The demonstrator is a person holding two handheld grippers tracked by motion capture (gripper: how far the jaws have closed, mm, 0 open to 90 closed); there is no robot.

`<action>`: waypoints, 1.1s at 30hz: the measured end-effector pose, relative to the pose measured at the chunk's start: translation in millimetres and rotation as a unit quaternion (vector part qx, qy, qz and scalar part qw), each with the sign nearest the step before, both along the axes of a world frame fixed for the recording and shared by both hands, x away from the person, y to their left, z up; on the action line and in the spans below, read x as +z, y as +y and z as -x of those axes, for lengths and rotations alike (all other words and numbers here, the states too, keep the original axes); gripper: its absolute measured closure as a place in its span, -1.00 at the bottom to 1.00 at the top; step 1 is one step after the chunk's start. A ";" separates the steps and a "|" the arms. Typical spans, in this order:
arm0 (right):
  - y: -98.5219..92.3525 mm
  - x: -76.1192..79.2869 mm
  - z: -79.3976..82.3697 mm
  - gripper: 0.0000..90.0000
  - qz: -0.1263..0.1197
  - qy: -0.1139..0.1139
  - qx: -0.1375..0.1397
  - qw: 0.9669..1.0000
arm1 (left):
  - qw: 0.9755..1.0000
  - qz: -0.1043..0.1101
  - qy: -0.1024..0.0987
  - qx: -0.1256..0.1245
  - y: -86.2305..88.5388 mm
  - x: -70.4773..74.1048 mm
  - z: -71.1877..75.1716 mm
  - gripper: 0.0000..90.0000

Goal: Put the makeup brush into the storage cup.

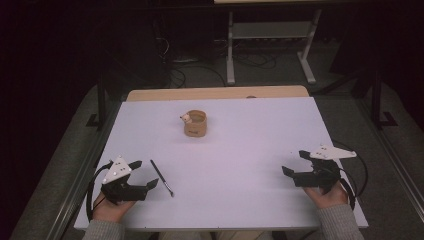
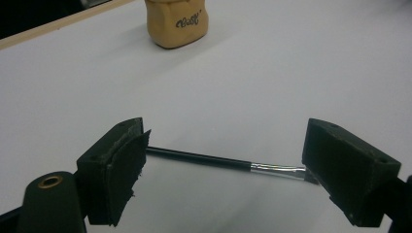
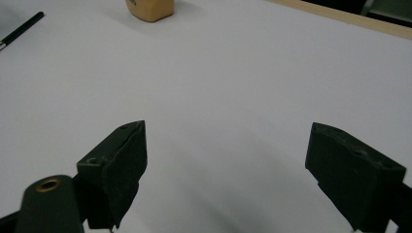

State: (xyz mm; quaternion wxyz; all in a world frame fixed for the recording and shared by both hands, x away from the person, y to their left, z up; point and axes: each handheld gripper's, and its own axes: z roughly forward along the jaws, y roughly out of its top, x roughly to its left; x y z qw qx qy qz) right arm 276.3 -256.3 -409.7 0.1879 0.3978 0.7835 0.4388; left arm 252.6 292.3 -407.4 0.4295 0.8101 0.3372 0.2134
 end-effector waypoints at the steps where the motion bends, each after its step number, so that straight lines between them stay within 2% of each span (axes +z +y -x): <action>1: 0.6 0.3 -0.1 -0.69 0.000 -0.001 0.003 1.000 | 1.000 0.001 -0.001 0.000 -0.1 0.0 0.2 -0.66; 10: 6.9 1.7 -0.6 -0.69 -0.003 0.010 0.014 1.000 | 1.000 -0.001 -0.005 -0.002 1.0 1.2 2.0 -0.65; 16: 24.1 7.2 -0.9 -0.66 0.005 0.022 0.035 0.999 | 1.000 0.001 -0.003 0.003 2.3 2.1 5.0 -0.65; 20: 38.6 13.8 -2.9 -0.65 0.012 0.022 0.054 0.998 | 1.000 0.005 -0.001 0.004 3.0 2.6 5.9 -0.65; 23: 45.9 18.2 -5.5 -0.63 0.015 0.024 0.060 0.998 | 1.000 -0.006 -0.003 -0.001 4.2 3.7 5.7 -0.65; 25: 57.0 26.5 -10.0 -0.62 0.023 0.028 0.072 0.997 | 1.000 0.003 0.002 0.006 4.2 3.3 6.7 -0.65; 27: 60.7 29.1 -12.0 -0.61 0.026 0.026 0.077 0.996 | 1.000 -0.004 -0.002 0.003 5.5 3.9 6.1 -0.65; 32: 82.4 42.0 -21.9 -0.59 0.039 0.025 0.101 0.994 | 1.000 0.002 -0.002 0.008 9.2 4.1 7.2 -0.64; 33: 86.2 44.0 -22.5 -0.58 0.036 0.031 0.102 0.994 | 1.000 0.001 -0.002 0.008 9.9 4.4 7.2 -0.64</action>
